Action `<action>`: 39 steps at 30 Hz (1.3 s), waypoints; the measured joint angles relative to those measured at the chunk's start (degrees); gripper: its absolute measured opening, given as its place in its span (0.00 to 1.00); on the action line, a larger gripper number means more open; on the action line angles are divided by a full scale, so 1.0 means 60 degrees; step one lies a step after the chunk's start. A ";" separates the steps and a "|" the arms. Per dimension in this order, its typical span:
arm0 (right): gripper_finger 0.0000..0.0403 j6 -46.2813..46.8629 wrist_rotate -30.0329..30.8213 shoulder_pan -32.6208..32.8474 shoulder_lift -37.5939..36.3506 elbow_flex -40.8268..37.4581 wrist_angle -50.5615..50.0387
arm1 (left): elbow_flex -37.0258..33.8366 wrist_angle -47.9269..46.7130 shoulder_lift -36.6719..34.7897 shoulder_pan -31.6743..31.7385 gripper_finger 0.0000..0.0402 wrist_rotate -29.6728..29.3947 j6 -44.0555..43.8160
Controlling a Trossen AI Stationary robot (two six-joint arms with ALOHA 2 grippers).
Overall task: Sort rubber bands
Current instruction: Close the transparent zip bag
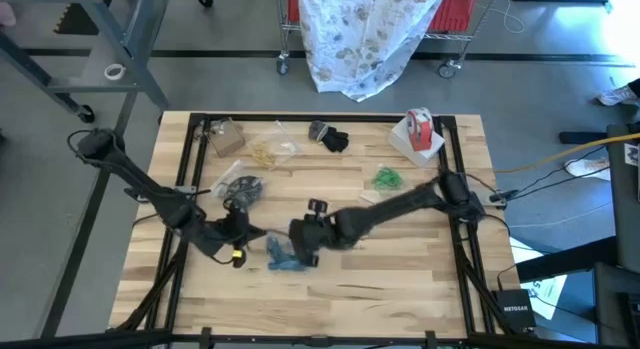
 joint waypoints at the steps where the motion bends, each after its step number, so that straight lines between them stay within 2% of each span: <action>1: 0.32 -0.0268 -0.0447 -0.0249 0.0004 -0.0321 0.0612 | -0.0083 0.0146 0.0141 0.0162 0.00 0.0047 0.0000; 5: 0.24 -0.0652 -0.1833 -0.1046 0.0001 -0.1536 0.2696 | -0.0593 0.0526 0.0627 0.0816 0.00 0.0243 -0.0118; 7: 0.20 -0.0656 -0.2182 -0.1324 0.0004 -0.2072 0.3059 | -0.0792 0.0452 0.0830 0.1090 0.00 0.0363 -0.0323; 13: 0.07 -0.0930 -0.2259 -0.1610 0.0004 -0.3113 0.3499 | -0.1464 0.0259 0.1095 0.1424 0.00 0.0871 -0.1211; 17: 0.01 -0.1212 -0.2262 -0.1581 -0.0003 -0.3272 0.3811 | -0.1514 0.0051 0.0860 0.1459 0.00 0.0982 -0.1461; 20: 0.00 -0.1189 -0.2297 -0.1565 -0.0003 -0.3272 0.3805 | -0.1096 0.0569 0.0331 0.1469 0.00 0.0955 -0.0702; 24: 0.00 -0.1189 -0.2510 -0.1465 0.0100 -0.3260 0.3856 | -0.0946 0.2727 0.0117 0.1770 0.00 0.1007 0.1117; 27: 0.00 -0.1186 -0.2508 -0.1328 0.0211 -0.3242 0.3948 | -0.0939 0.3561 0.0624 0.2329 0.00 0.1692 0.1963; 33: 0.00 -0.1096 -0.2265 -0.1104 0.0263 -0.3251 0.4111 | -0.0957 0.4089 0.2696 0.3096 0.00 0.3604 0.1842; 39: 0.00 -0.0833 -0.2150 -0.0998 0.0274 -0.3254 0.4121 | -0.0964 0.3985 0.4225 0.3098 0.00 0.3861 0.1464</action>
